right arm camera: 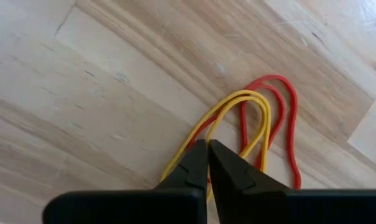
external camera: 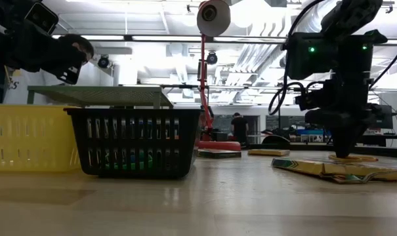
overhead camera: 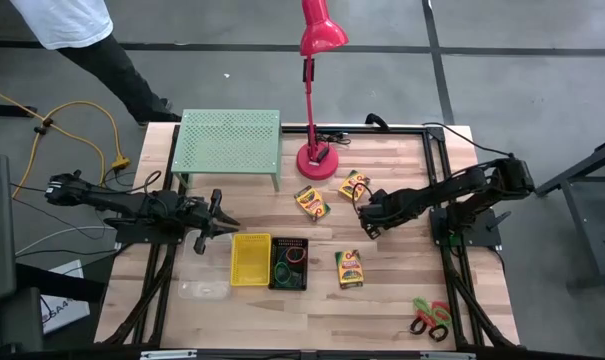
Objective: Pick & Place Office Desk Supplies
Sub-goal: Put the yellow rubber band into the black bin
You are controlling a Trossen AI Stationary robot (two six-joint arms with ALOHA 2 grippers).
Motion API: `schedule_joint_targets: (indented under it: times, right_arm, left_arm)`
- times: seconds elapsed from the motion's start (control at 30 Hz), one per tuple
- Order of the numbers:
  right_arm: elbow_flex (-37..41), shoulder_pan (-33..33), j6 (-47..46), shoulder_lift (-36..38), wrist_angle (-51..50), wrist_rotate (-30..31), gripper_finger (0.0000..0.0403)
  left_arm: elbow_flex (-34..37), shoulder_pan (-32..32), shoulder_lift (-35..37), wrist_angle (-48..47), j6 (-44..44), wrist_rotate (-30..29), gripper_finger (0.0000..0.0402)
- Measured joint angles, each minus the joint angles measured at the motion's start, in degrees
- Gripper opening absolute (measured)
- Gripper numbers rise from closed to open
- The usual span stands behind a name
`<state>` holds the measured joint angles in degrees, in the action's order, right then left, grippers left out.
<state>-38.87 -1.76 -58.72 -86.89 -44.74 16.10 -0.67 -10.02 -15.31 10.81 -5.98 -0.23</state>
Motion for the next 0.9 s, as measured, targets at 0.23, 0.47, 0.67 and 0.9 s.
schedule_joint_targets:
  times: [0.23,0.47,0.67,0.9]
  right_arm:
    - [-3.6,0.1,0.0,3.6,-8.3,4.4,0.0002]
    - [-11.8,-0.9,3.3,6.5,-14.9,10.2,0.0002]
    - [-18.9,-2.4,7.2,6.6,-17.4,14.6,0.0002]
    - [-21.2,-3.6,12.5,6.5,-13.5,16.0,0.0002]
  left_arm:
    - [0.0,0.0,0.0,0.0,0.0,0.0,0.0071]
    - [0.0,0.0,0.0,0.0,0.0,0.0,0.0071]
    - [0.0,0.0,0.0,-0.1,0.0,0.0,0.0071]
    - [0.0,0.0,0.0,-0.1,0.0,0.0,0.0071]
